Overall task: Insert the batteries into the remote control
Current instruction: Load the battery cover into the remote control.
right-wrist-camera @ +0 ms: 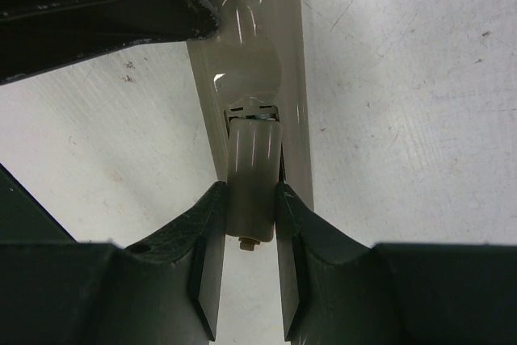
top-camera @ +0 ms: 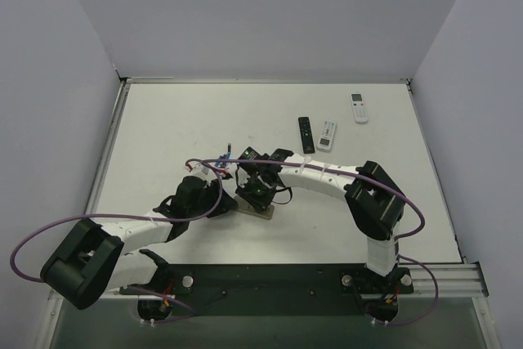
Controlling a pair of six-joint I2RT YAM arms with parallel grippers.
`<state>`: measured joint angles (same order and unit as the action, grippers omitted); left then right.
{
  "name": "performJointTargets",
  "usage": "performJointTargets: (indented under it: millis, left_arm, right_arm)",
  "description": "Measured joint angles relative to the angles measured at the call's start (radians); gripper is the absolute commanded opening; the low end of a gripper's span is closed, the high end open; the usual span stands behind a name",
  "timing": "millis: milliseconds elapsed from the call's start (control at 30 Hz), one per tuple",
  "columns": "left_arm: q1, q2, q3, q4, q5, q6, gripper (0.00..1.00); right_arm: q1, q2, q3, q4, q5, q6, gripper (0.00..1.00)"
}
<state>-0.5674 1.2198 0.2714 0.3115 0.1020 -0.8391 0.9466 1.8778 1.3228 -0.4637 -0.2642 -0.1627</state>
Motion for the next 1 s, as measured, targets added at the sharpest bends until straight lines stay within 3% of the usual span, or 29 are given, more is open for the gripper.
performJointTargets:
  millis: [1000]
  left_arm:
    - [0.0,0.008,-0.002,0.014,0.008,-0.014,0.52]
  right_arm:
    - [0.011,-0.038,-0.008,0.013,0.017,-0.002,0.0]
